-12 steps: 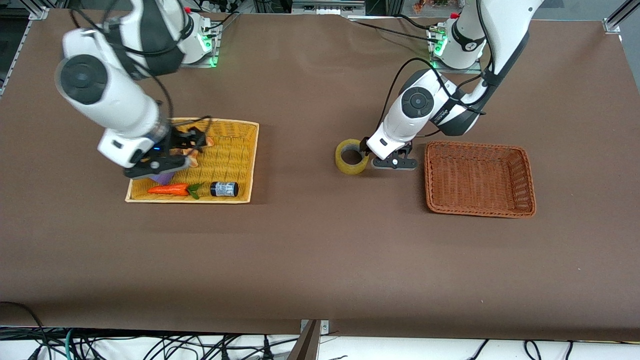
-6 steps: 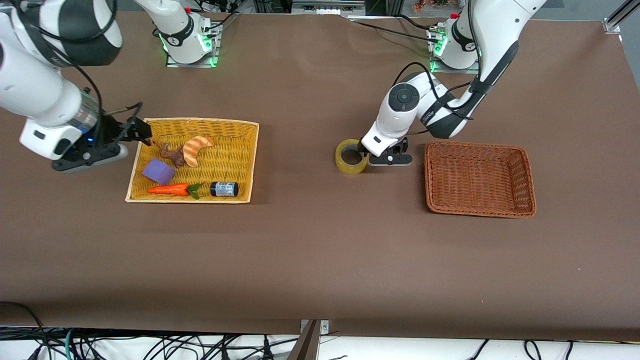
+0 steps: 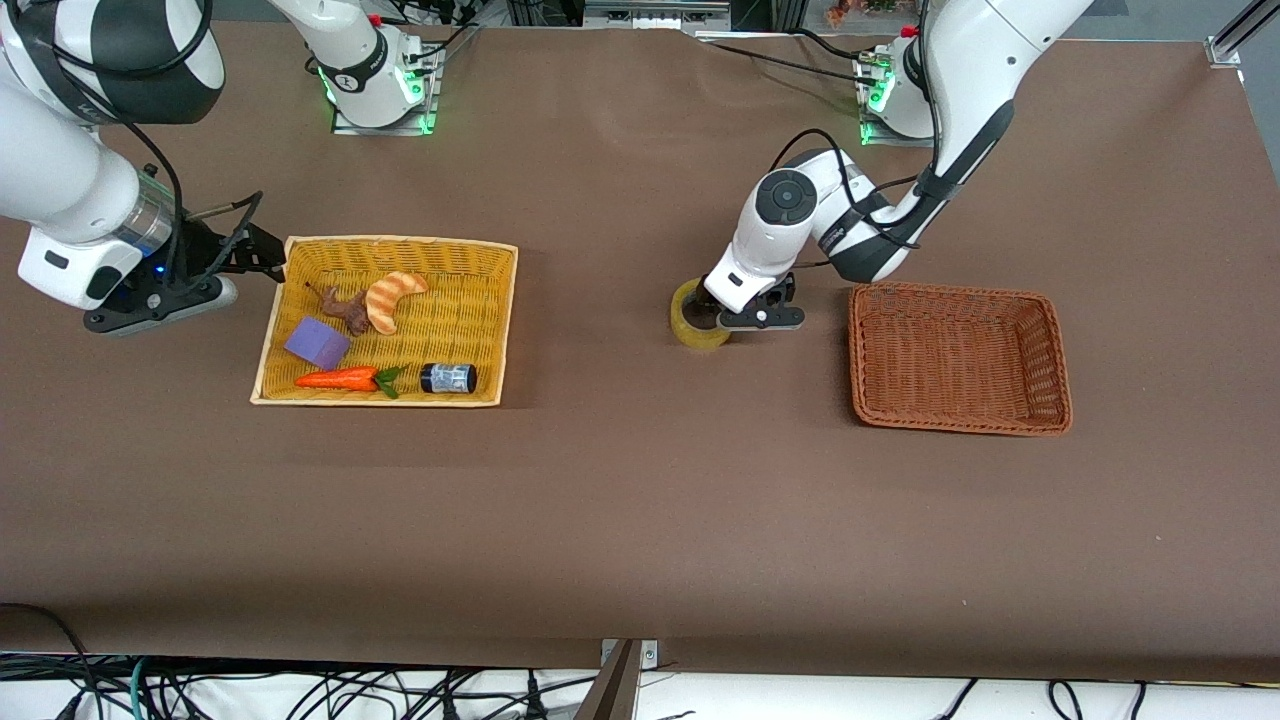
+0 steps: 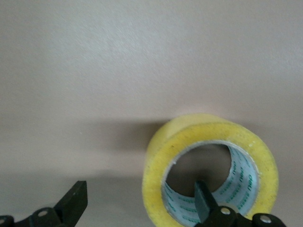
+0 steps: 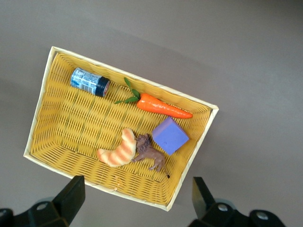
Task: Transfer tape with both arms
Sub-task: 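Grasp the tape roll with the left gripper, then carry the tape with the left gripper over the wicker basket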
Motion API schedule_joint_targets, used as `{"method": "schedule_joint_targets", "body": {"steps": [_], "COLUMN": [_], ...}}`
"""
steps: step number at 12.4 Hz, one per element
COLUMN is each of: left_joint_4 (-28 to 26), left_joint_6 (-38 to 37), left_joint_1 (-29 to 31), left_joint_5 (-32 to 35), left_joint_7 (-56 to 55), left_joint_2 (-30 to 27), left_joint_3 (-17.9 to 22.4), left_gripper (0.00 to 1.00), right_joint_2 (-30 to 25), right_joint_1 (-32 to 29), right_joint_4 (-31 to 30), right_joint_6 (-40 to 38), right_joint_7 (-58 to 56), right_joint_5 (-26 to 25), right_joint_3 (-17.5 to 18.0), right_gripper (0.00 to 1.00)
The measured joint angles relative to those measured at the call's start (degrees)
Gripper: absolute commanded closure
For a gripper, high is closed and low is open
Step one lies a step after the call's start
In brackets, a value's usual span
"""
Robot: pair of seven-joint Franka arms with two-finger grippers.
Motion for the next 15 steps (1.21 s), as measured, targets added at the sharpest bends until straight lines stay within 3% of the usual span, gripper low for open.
{"method": "schedule_joint_targets", "body": {"steps": [1, 3, 4, 11, 13, 15], "left_joint_4": [0.1, 0.3, 0.6, 4.2, 5.9, 10.5], "left_joint_6": [0.0, 0.0, 0.0, -0.9, -5.6, -15.9], "left_joint_1": [-0.4, -0.6, -0.6, -0.2, 0.9, 2.4], "left_joint_5": [0.2, 4.4, 6.9, 8.9, 8.3, 0.0], "left_joint_7": [-0.1, -0.8, -1.8, -2.4, 0.9, 13.8], "left_joint_2": [0.5, 1.5, 2.1, 5.0, 4.3, 1.6], "left_joint_3": [0.0, 0.2, 0.5, 2.0, 1.8, 1.8], "left_gripper": [0.52, 0.87, 1.0, 1.0, 1.0, 1.0], "right_joint_2": [0.0, 0.0, 0.0, -0.1, -0.1, -0.1], "right_joint_1": [0.0, 0.0, 0.0, -0.1, -0.1, -0.1], "right_joint_4": [-0.2, -0.3, -0.3, -0.3, -0.3, -0.3], "right_joint_6": [0.0, 0.0, 0.0, 0.0, 0.0, 0.0], "right_joint_7": [0.0, 0.0, 0.0, 0.0, 0.0, 0.0], "right_joint_5": [0.0, 0.0, 0.0, 0.0, 0.0, 0.0], "right_joint_3": [0.0, 0.0, 0.0, 0.0, 0.0, 0.0], "right_gripper": [0.0, 0.0, 0.0, 0.0, 0.0, 0.0]}}
